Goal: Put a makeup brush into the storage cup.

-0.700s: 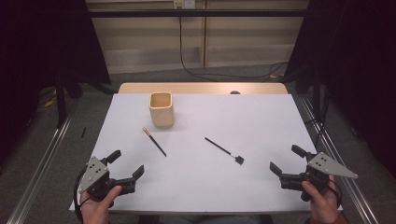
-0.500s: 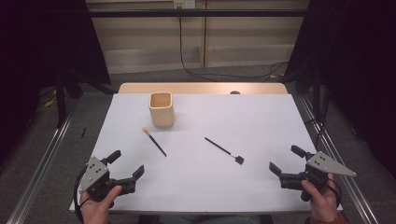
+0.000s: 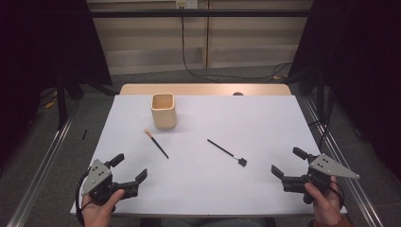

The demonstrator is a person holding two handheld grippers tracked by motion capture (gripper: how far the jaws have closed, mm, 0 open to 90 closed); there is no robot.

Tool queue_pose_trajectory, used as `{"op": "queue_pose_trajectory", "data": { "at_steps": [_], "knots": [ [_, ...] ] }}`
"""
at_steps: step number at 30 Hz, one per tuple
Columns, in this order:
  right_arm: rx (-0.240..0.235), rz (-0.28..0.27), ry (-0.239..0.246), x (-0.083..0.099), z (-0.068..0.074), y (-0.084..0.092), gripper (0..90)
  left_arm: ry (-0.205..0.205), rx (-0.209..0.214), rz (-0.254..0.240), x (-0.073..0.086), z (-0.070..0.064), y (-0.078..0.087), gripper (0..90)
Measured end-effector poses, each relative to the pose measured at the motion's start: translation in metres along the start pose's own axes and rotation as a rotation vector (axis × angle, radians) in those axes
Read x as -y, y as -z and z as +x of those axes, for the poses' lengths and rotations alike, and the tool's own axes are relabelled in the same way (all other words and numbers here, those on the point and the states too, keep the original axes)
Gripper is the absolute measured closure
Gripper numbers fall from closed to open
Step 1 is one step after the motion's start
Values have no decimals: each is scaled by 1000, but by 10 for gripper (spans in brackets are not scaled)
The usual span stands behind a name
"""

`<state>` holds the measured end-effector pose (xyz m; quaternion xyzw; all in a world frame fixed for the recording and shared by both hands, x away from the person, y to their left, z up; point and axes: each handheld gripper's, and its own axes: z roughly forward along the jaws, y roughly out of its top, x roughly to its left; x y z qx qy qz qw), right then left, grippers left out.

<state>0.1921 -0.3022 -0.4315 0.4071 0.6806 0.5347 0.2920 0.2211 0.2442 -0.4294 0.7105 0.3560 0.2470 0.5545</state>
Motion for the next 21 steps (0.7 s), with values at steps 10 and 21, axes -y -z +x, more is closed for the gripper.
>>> {"op": "queue_pose_trajectory", "data": {
  "at_steps": [10,21],
  "knots": [
    [-14,-5,8,0,2,0,0,-20,16,21,-11,-1,-6,36],
    [-30,-2,17,0,4,-1,0,-4,56,20,-25,2,-20,44]
  ]
}}
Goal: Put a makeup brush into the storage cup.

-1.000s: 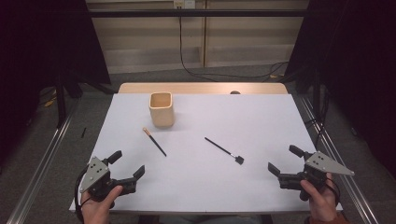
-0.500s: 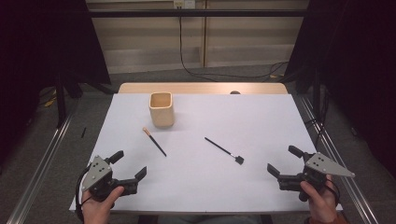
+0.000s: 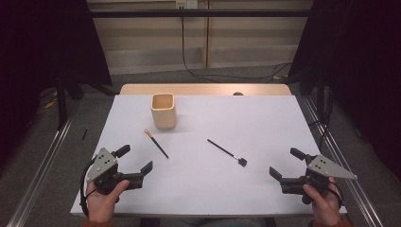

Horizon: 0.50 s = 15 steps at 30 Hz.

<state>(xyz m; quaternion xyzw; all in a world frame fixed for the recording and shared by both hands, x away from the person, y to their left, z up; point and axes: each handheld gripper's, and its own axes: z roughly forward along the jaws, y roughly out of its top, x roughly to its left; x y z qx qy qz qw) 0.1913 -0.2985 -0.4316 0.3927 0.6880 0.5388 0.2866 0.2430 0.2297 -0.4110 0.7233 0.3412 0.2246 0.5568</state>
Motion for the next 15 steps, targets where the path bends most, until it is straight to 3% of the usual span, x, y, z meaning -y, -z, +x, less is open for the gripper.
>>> {"op": "queue_pose_trajectory", "data": {
  "at_steps": [4,8,10,15],
  "knots": [
    [-2,6,-1,0,-1,0,0,19,-5,9,-1,2,-7,44],
    [1,5,-1,0,-1,1,0,10,-11,33,-3,6,-15,47],
    [-1,6,1,0,0,1,0,5,-44,44,-5,8,-18,42],
    [-10,17,6,1,0,-2,0,14,-35,64,-8,14,-26,41]
  ]
}}
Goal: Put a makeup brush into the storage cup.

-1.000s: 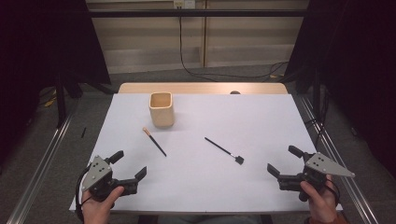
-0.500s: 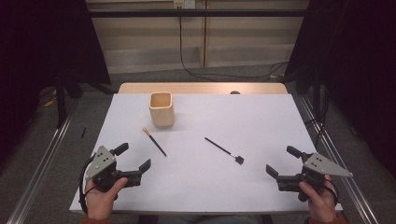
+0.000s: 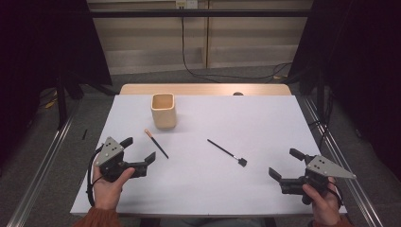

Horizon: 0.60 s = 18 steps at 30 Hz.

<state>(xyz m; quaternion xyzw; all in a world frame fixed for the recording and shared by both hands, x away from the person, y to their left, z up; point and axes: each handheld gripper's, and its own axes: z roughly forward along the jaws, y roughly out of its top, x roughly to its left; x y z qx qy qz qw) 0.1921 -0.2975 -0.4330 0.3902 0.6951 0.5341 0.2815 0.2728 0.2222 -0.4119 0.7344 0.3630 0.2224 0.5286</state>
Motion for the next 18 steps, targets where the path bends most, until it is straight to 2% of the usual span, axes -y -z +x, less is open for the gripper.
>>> {"op": "queue_pose_trajectory", "data": {
  "at_steps": [6,9,11,12,13,14,17,18],
  "knots": [
    [2,-2,-1,0,0,0,0,14,-1,43,0,8,-10,29],
    [2,0,-1,0,0,0,0,42,-33,60,-1,13,-14,29],
    [2,-1,-3,0,0,0,0,51,-35,75,-2,15,-16,29],
    [4,0,-4,0,0,0,0,42,-48,80,-2,16,-16,29],
    [6,0,-4,0,-1,0,0,37,-49,83,-3,17,-16,29],
    [4,-1,-5,0,-1,0,0,50,-41,87,-2,17,-17,29],
    [7,-3,-2,0,-1,1,0,35,-40,101,-3,17,-19,30],
    [6,-3,-2,0,-1,1,0,44,-31,110,-4,18,-20,29]
  ]
}}
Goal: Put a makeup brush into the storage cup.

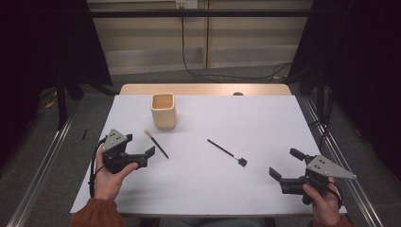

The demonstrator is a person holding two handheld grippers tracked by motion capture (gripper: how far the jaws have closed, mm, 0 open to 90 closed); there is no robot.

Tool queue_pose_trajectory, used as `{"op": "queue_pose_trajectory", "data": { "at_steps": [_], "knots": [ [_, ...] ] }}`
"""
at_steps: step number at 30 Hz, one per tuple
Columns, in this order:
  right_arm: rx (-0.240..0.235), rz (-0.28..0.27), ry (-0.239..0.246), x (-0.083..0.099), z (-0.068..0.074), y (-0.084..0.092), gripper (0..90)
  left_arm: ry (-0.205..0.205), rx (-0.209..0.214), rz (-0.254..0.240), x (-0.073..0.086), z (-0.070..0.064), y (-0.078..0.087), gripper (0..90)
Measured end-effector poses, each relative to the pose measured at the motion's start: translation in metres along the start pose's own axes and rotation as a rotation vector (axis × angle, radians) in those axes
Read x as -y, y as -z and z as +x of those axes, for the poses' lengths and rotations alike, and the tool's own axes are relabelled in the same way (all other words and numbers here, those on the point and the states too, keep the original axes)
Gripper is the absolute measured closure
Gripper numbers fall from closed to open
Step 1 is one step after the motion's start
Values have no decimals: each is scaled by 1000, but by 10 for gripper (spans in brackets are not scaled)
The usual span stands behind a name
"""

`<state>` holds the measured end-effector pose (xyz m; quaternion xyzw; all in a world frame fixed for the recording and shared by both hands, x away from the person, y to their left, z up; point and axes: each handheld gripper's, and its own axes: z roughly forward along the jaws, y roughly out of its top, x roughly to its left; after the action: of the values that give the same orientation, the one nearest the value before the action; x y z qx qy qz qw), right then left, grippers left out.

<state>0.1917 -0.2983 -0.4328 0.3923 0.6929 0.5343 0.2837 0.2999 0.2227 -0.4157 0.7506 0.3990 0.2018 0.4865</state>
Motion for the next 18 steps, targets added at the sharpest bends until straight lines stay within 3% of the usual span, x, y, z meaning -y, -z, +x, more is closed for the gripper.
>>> {"op": "queue_pose_trajectory", "data": {
  "at_steps": [4,5,7,18],
  "knots": [
    [1,3,2,0,0,-1,0,12,-1,12,-6,3,-4,33],
    [-1,5,4,0,0,-1,0,3,-5,41,-8,3,-5,45],
    [0,4,2,0,0,-1,0,-16,-25,56,-12,4,-8,84],
    [-7,6,-1,1,0,-1,0,1,-59,179,-24,12,-26,76]
  ]
}}
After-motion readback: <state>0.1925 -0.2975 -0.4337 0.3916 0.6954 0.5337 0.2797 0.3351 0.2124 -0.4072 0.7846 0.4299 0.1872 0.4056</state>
